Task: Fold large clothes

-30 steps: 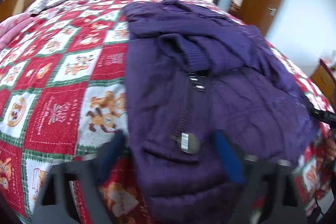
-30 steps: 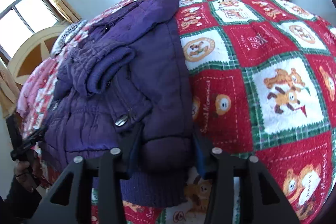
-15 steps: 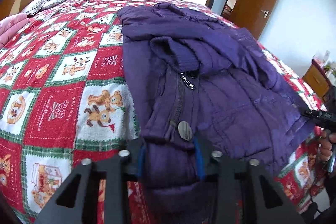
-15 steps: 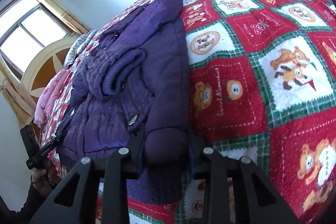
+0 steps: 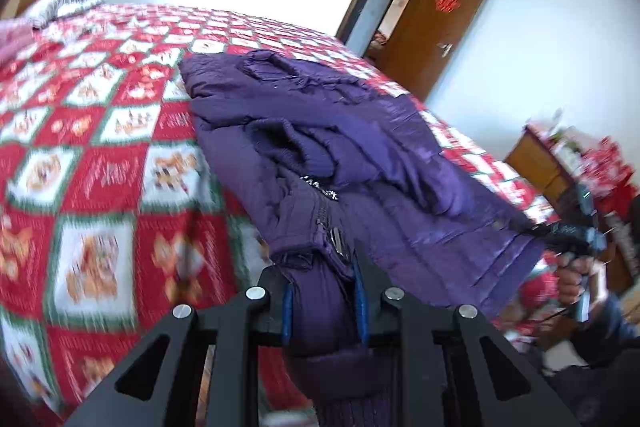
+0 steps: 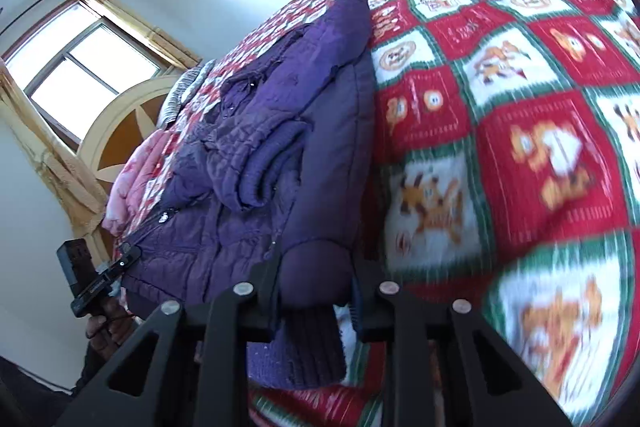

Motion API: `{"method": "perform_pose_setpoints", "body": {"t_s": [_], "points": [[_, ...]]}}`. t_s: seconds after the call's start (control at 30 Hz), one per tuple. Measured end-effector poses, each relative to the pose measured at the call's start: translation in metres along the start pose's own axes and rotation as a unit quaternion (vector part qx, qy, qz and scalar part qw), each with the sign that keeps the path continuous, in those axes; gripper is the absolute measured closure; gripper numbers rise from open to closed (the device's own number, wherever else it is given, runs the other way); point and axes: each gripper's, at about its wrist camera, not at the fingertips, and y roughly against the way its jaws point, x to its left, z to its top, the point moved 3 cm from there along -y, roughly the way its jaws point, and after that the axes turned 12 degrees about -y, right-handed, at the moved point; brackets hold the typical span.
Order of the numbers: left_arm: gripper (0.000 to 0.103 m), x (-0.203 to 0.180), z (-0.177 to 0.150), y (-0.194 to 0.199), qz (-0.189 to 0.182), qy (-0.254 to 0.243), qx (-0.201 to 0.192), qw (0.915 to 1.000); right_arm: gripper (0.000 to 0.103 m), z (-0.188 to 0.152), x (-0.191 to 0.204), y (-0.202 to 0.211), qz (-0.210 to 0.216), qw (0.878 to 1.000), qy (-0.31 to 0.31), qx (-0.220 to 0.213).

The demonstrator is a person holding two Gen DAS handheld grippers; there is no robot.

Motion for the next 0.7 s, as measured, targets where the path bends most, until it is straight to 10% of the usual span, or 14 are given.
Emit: {"method": "perform_pose_setpoints", "body": {"t_s": [0.37, 0.7], "points": [[0.081, -0.023, 0.042, 0.065, -0.075, -0.015, -0.067, 0.9948, 0.08, -0.009, 0.048, 0.074, 0.06, 0.998, 0.016, -0.034], [0.081, 0.078, 0.181, -0.037, -0.114, 0.043, -0.065, 0.9904, 0.081, 0.159, 0.089, 0.008, 0.093, 0.993, -0.019, -0.076]]}}
